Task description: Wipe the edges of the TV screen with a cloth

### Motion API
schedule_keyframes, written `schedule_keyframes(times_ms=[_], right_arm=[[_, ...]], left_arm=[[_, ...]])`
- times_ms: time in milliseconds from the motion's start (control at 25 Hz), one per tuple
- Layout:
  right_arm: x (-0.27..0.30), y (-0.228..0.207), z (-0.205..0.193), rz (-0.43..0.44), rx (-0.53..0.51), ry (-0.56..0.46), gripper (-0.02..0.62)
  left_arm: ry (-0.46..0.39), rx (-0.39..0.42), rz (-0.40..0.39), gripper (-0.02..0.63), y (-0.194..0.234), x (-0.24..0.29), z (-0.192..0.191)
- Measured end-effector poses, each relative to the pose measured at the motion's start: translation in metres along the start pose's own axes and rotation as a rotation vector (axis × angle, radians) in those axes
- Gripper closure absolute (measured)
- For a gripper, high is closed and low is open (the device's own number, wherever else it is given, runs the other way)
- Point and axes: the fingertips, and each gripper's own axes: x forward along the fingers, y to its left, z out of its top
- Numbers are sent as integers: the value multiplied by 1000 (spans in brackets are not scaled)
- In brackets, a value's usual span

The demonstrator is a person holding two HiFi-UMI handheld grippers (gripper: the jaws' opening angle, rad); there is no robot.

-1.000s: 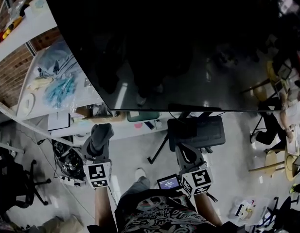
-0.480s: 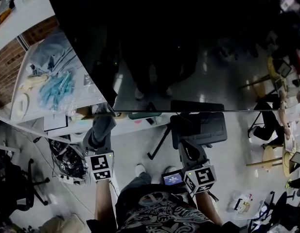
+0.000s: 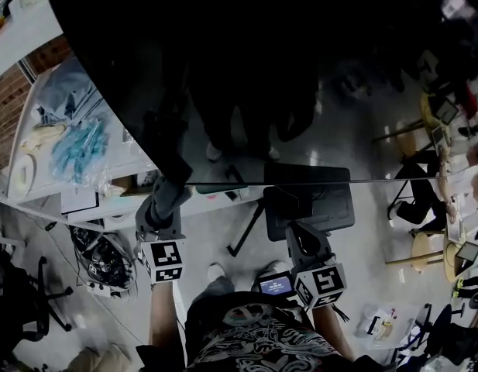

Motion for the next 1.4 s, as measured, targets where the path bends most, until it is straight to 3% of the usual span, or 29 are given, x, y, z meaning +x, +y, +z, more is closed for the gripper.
schedule_keyframes(times_ms=[1000,1400], right_arm=[[13,-5,-2,-14,70,-12,560],[4,-17,-11,-27,97,-2,560]], left_arm=[[-7,-113,-34,437,-6,14,18],[9,-117,-4,439,-10,11,19]])
